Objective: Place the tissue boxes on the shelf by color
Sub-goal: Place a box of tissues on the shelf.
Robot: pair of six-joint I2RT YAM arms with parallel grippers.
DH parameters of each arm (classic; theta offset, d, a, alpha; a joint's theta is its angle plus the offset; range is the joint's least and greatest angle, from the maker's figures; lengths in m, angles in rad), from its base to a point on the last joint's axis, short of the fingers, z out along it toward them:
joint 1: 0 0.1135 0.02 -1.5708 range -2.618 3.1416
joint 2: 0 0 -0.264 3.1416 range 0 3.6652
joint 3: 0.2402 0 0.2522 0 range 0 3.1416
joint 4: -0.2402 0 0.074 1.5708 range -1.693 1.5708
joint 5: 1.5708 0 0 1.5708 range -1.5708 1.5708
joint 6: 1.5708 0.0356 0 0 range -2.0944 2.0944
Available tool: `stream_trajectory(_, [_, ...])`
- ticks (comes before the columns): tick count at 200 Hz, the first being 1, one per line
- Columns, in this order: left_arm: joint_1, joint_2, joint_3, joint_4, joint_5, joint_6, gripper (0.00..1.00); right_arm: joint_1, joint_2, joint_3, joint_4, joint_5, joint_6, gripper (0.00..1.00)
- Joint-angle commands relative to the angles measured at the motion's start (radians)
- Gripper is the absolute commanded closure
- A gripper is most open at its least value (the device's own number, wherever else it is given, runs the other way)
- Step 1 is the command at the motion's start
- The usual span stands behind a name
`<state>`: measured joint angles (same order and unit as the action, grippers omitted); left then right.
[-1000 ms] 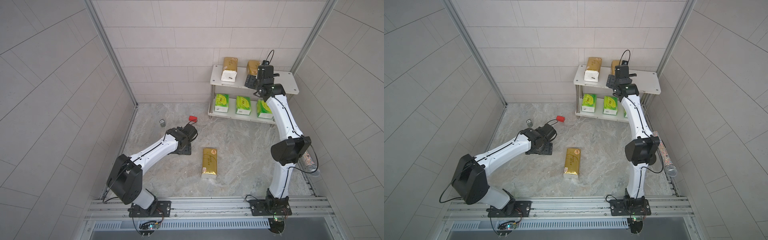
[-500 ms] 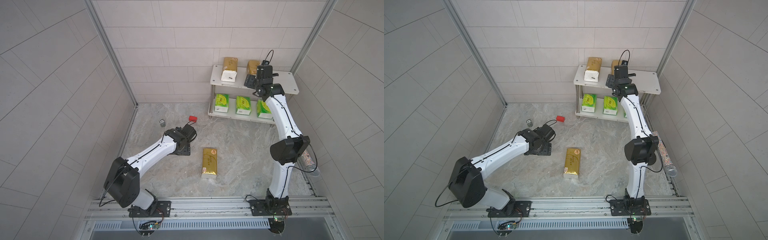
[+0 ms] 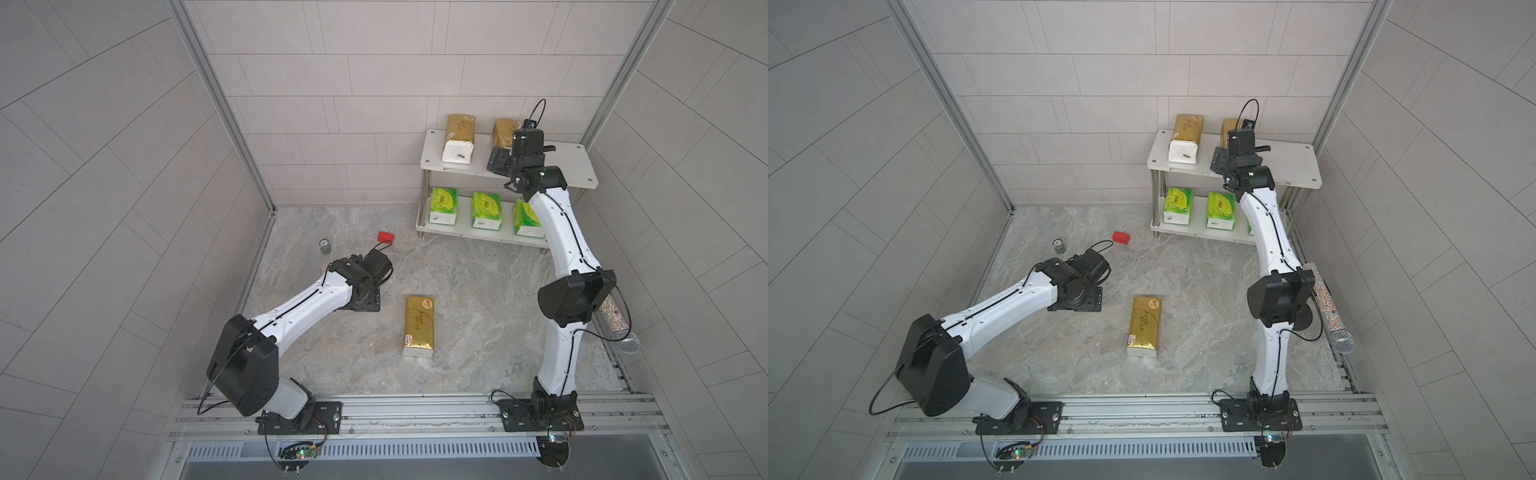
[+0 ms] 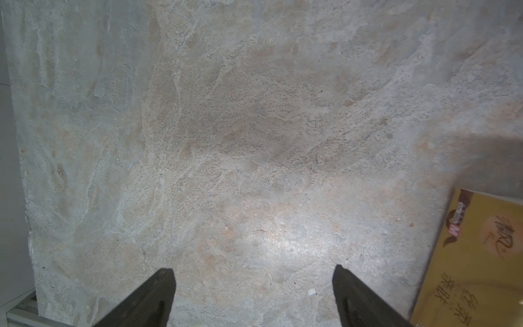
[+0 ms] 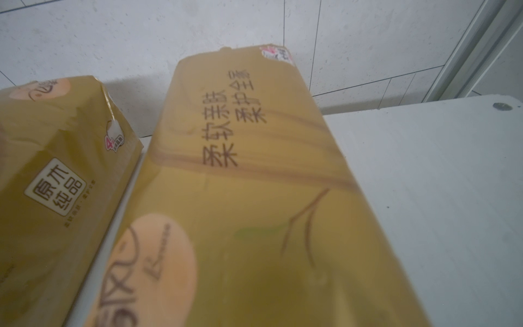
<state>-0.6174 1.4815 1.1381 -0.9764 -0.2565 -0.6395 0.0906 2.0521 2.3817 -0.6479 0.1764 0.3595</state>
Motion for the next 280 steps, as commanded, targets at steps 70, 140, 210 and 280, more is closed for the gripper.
stream_trajectory(70, [0.008, -0.032, -0.019, -0.015, -0.017, -0.02, 0.05, -0.003, -0.044, 0.026, 0.029, 0.006, 0.004, 0.0])
stream_trajectory(140, [0.008, -0.037, -0.028, -0.011, -0.011, -0.019, 0.05, -0.002, -0.102, 0.02, 0.044, -0.004, -0.011, 0.0])
stream_trajectory(210, [0.008, -0.04, -0.026, -0.015, -0.009, -0.016, 0.05, 0.001, -0.254, -0.112, 0.038, -0.057, -0.037, 0.0])
stream_trajectory(280, [0.006, -0.003, 0.008, -0.013, 0.01, 0.005, 0.05, 0.026, -0.652, -0.58, -0.028, -0.055, -0.013, 0.0])
